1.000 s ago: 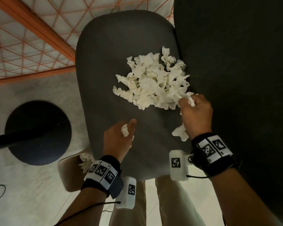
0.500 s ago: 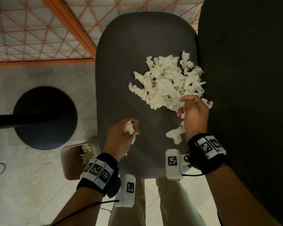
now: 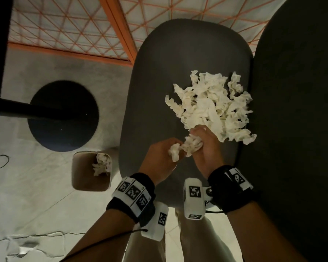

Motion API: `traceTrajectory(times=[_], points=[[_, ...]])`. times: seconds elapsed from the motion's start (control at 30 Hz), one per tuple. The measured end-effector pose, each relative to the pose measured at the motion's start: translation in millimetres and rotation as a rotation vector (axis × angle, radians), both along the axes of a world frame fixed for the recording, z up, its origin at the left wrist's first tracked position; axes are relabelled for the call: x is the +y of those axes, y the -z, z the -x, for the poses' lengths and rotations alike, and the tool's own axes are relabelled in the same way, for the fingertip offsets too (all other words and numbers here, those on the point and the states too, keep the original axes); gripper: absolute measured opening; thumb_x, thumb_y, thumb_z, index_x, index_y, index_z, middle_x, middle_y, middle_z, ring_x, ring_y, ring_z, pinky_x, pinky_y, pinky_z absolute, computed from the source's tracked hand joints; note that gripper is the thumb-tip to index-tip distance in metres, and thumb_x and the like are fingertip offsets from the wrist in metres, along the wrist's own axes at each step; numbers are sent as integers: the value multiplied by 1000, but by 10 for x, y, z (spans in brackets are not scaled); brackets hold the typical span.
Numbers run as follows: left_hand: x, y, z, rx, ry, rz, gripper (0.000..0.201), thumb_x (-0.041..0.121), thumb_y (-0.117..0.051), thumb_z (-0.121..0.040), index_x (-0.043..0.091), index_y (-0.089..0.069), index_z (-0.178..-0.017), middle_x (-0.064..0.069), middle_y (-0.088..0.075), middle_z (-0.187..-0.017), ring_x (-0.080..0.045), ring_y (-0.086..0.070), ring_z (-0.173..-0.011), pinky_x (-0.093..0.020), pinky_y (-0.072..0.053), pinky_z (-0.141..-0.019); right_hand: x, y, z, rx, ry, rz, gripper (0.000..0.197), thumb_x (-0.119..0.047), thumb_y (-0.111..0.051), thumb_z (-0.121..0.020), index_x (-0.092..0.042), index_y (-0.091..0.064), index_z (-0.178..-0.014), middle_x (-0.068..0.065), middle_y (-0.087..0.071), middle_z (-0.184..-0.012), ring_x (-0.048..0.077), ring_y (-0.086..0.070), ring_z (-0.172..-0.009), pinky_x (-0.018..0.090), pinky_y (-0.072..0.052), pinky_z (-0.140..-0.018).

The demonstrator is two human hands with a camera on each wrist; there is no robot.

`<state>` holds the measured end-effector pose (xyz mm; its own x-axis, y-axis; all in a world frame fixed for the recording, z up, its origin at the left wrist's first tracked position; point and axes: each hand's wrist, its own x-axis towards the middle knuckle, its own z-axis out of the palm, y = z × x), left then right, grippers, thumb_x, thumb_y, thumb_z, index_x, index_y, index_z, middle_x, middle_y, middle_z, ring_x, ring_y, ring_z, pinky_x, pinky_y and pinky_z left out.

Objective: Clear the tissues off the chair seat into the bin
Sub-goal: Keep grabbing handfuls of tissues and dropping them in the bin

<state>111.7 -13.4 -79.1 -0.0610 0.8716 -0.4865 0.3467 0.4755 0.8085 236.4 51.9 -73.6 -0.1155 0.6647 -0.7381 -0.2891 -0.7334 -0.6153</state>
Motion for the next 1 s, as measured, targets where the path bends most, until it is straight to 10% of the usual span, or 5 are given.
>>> traceTrajectory(times=[0.33, 0.43, 0.63, 0.73, 1.0], points=[[-390, -32, 216, 173, -176, 64, 22, 40, -75, -81, 31, -67, -100, 13, -69, -88, -5, -66, -82, -24, -55, -77, -188, -51, 117, -54, -591, 63, 31, 10, -57, -84, -17, -46, -72, 9, -49, -71, 25, -58, -74, 50, -58, -83], [-587, -1, 316, 178, -280, 207, 24, 53, -68, -83, 30, -60, -82, 9, -66, -80, -13, -65, -77, -31, -54, -74, -304, -13, 286, -159, -646, 55, 28, 9, -49, -87, -16, -46, -74, 11, -51, -76, 23, -58, -68, 44, -59, -71], [-1227, 27, 689, 126, -710, 322, 58, 63, -37, -95, 19, -55, -62, -7, -59, -65, -20, -57, -64, -35, -47, -64, -693, 85, 715, -253, -775, -26, 8, -24, -54, -97, -20, -49, -91, 4, -59, -70, 7, -42, -43, 19, -32, -40], [-1569, 60, 914, 132, -830, 363, 50, 50, -36, -101, 18, -54, -67, -8, -60, -70, -26, -59, -72, -32, -47, -66, -925, 108, 973, -282, -884, -64, 37, -45, -55, -94, -15, -54, -72, 1, -44, -52, 4, -35, -35, 15, -27, -36], [-2401, 468, 1400, 229, -871, 428, 69, 63, -26, -92, 1, -39, -65, -36, -57, -87, -54, -51, -87, -58, -46, -72, -1700, 475, 1576, -400, -984, -121, 69, -61, -37, -94, -19, -35, -41, -7, -32, -36, 10, -28, -39, 29, -28, -52]])
